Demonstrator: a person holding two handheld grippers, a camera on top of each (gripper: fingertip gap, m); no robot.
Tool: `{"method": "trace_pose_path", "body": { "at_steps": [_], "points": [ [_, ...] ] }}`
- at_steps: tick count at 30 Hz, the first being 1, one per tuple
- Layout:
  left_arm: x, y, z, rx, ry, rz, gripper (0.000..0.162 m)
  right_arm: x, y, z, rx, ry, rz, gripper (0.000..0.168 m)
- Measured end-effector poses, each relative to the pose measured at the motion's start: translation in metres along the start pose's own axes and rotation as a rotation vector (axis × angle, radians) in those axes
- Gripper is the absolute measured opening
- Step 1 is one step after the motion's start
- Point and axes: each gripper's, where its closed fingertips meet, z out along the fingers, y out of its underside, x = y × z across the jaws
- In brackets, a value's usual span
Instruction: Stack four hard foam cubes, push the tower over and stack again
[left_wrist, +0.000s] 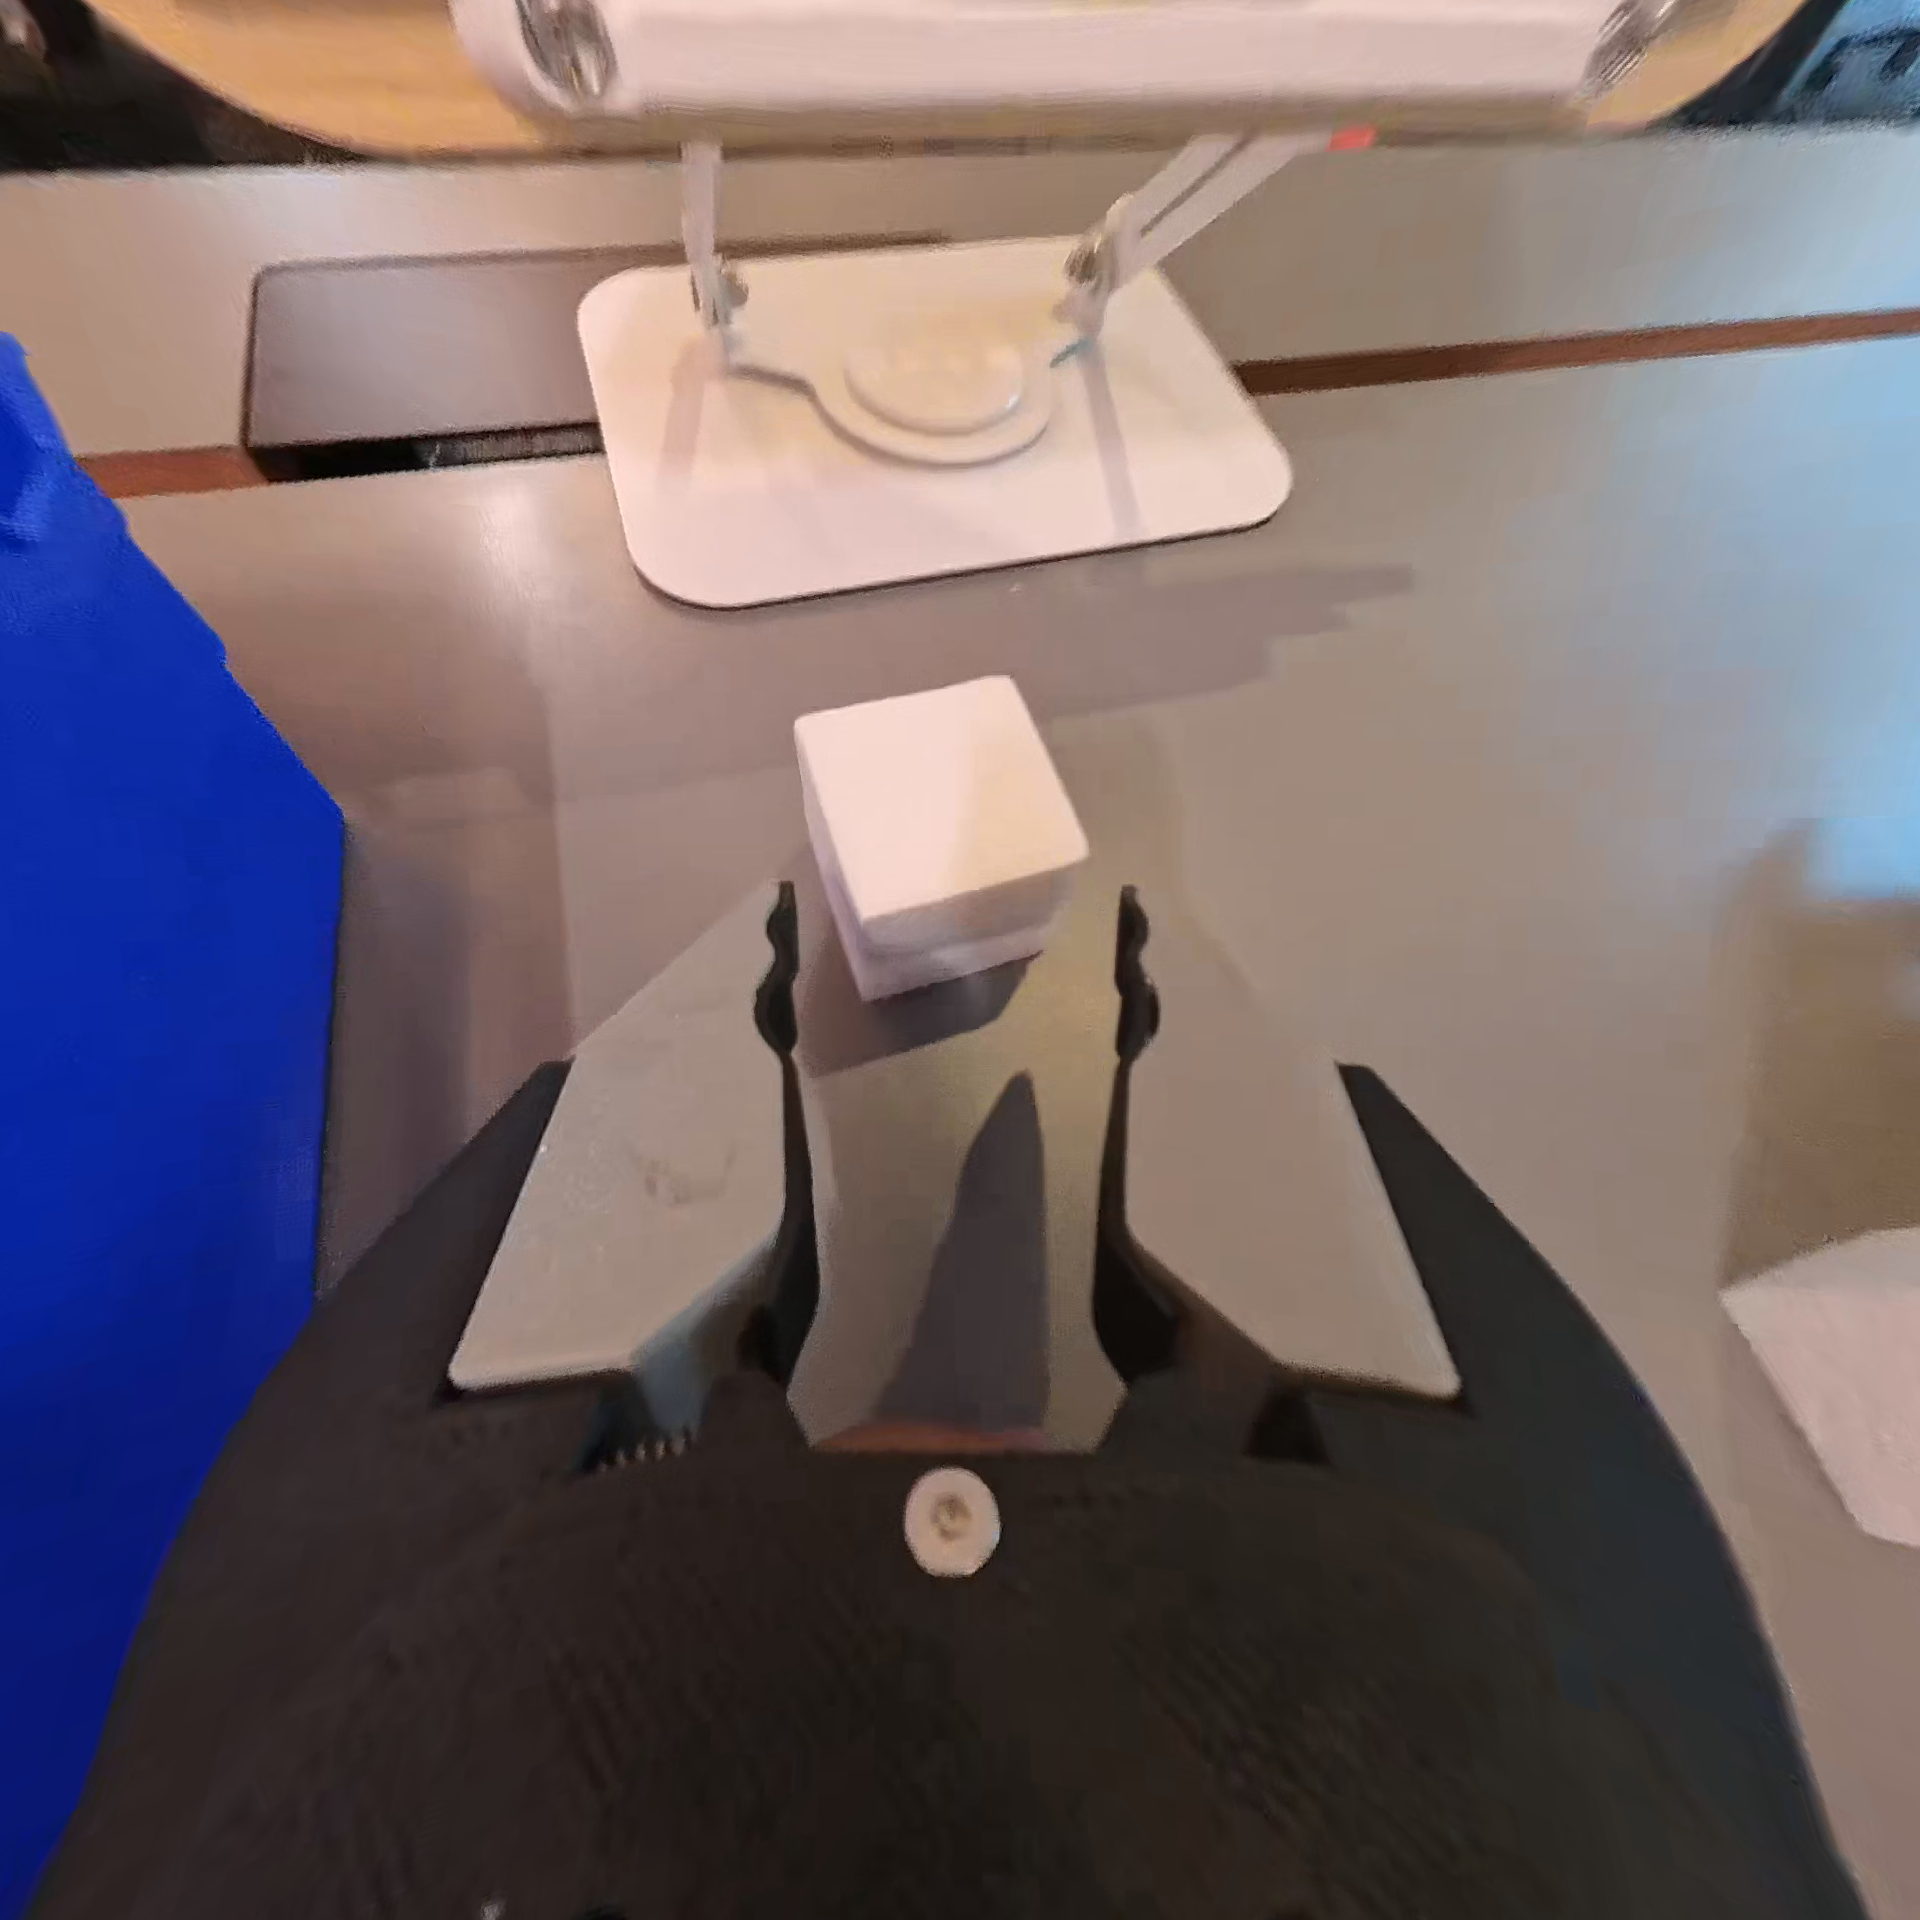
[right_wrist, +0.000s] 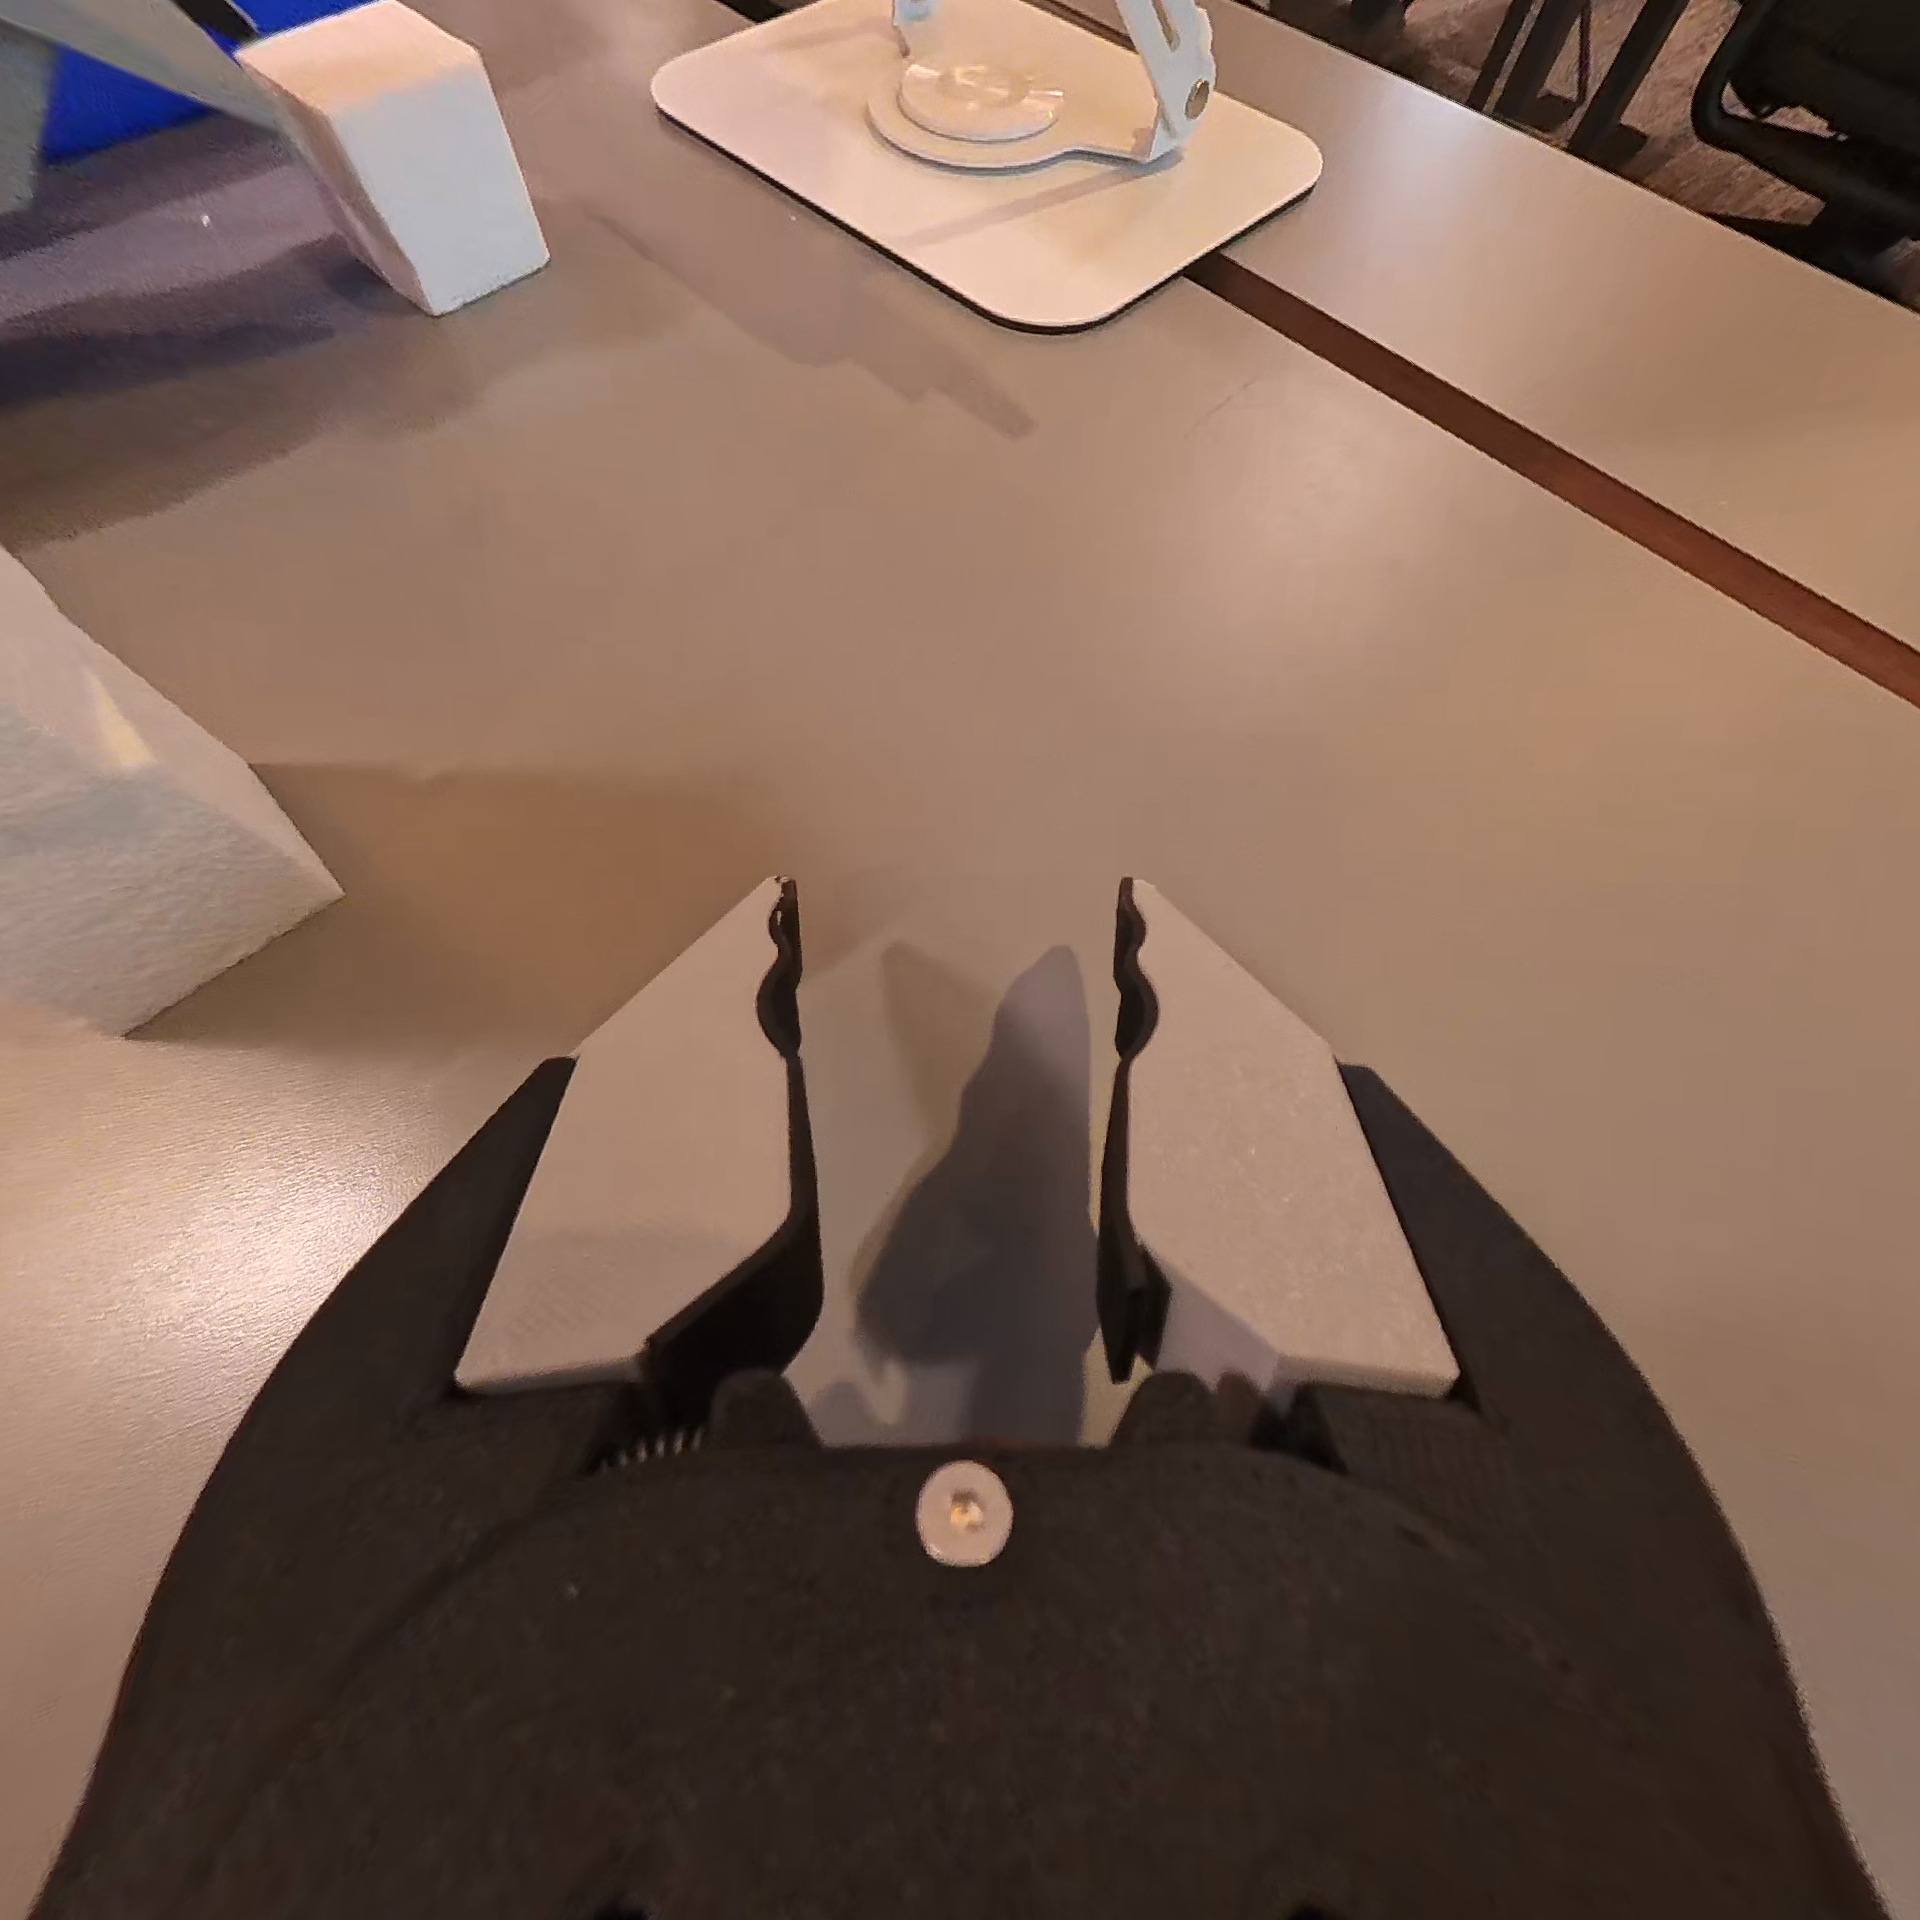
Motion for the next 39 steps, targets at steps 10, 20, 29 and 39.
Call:
{"method": "trace_pose_path", "body": {
  "at_steps": [10, 20, 29, 39],
  "points": [
    [0.001, -0.010, 0.006, 0.095, -0.019, -0.020, 0.065, -0.004, 0.003, 0.001, -0.023, 0.004, -0.026, 0.058],
    [0.004, 0.006, 0.039, -0.036, -0.078, 0.116, 0.058, -0.006, 0.002, 0.002, -0.019, 0.010, -0.039, 0.058],
    [0.049, -0.017, -0.021, 0.099, 0.354, 0.081, 0.058, -0.010, -0.013, -0.008, 0.095, -0.024, -0.028, 0.057],
    [0.136, -0.044, -0.156, 0.430, 0.973, 0.328, 0.058, -0.049, -0.085, -0.079, 0.507, -0.292, 0.009, 0.058]
  ]
}}
